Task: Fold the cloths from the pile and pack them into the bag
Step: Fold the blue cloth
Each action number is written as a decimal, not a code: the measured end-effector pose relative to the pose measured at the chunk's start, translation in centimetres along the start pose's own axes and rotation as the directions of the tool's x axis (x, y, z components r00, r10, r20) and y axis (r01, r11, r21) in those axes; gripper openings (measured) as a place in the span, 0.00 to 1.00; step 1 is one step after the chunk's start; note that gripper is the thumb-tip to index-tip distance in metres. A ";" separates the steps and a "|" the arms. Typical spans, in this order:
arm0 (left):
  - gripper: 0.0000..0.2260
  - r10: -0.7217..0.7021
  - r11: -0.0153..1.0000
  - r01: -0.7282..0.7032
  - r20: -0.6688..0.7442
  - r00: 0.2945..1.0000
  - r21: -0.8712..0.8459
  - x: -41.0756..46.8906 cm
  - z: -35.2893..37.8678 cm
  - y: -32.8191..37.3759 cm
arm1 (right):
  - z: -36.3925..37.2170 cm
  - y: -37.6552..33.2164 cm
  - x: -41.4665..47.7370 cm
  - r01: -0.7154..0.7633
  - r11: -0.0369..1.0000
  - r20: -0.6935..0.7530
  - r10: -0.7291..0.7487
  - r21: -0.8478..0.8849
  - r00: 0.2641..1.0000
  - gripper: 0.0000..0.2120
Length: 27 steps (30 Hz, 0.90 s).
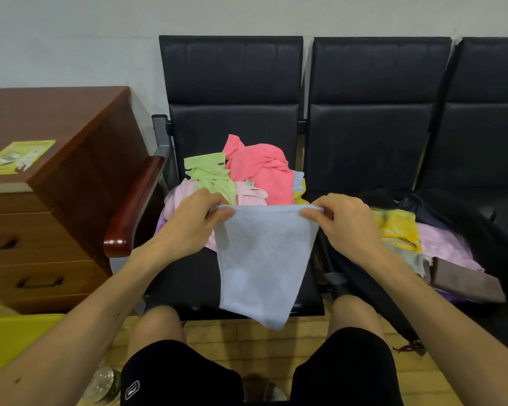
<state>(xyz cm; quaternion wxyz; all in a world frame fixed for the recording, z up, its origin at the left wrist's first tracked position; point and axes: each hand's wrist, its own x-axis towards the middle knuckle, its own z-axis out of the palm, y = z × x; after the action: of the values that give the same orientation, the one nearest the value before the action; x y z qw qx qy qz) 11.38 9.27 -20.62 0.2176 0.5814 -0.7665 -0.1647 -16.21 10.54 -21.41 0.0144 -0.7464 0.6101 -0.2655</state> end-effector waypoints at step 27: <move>0.19 -0.411 0.239 0.355 0.237 0.880 -0.904 -0.6 2.3 0.2 | 2.1 -4.3 -5.4 -0.584 -0.049 0.585 -0.003 0.810 0.811 0.13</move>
<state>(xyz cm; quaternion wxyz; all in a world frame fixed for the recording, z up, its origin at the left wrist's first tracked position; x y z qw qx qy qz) 10.19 9.94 -22.56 0.4797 0.5245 -0.3627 -0.6027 -12.11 15.95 -23.79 0.7128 -0.4008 0.3794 -0.4328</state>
